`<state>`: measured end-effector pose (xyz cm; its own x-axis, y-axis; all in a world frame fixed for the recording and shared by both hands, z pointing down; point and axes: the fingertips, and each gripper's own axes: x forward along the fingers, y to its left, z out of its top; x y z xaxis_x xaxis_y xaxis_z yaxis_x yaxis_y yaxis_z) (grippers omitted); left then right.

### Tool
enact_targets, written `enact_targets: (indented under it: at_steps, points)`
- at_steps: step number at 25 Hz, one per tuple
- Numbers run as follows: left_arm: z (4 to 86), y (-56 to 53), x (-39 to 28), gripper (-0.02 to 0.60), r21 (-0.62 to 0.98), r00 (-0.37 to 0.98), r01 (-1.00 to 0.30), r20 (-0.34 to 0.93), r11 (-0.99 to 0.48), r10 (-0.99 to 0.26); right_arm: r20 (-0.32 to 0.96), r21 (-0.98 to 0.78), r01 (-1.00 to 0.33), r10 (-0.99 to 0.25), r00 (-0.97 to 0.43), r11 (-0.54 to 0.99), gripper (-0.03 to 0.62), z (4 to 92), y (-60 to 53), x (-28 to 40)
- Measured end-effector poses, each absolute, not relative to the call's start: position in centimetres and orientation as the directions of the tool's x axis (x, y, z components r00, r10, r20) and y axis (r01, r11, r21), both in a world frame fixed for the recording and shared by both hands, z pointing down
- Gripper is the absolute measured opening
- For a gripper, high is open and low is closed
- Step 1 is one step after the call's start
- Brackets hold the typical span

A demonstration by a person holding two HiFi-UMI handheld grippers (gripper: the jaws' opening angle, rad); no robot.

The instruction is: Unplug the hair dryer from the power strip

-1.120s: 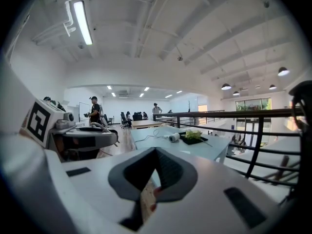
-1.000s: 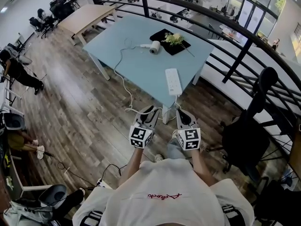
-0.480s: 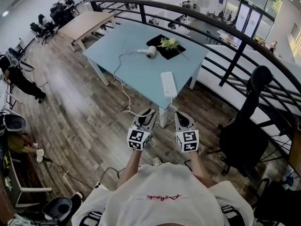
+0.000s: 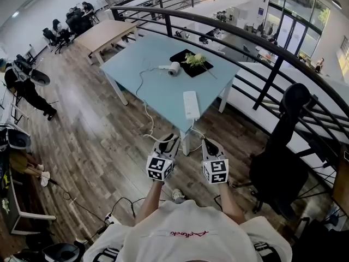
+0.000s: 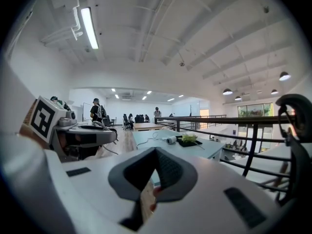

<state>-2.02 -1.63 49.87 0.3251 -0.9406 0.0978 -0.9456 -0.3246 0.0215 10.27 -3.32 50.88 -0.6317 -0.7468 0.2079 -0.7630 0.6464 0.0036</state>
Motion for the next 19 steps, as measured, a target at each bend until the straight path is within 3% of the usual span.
enact_targets:
  at_steps: [19]
  points:
    - [49.5,0.8,1.6,0.11,0.008,0.312,-0.95,0.096,-0.312,-0.945,0.206,0.018,-0.752,-0.739,-0.642,0.659,0.017,50.6,-0.8,13.7]
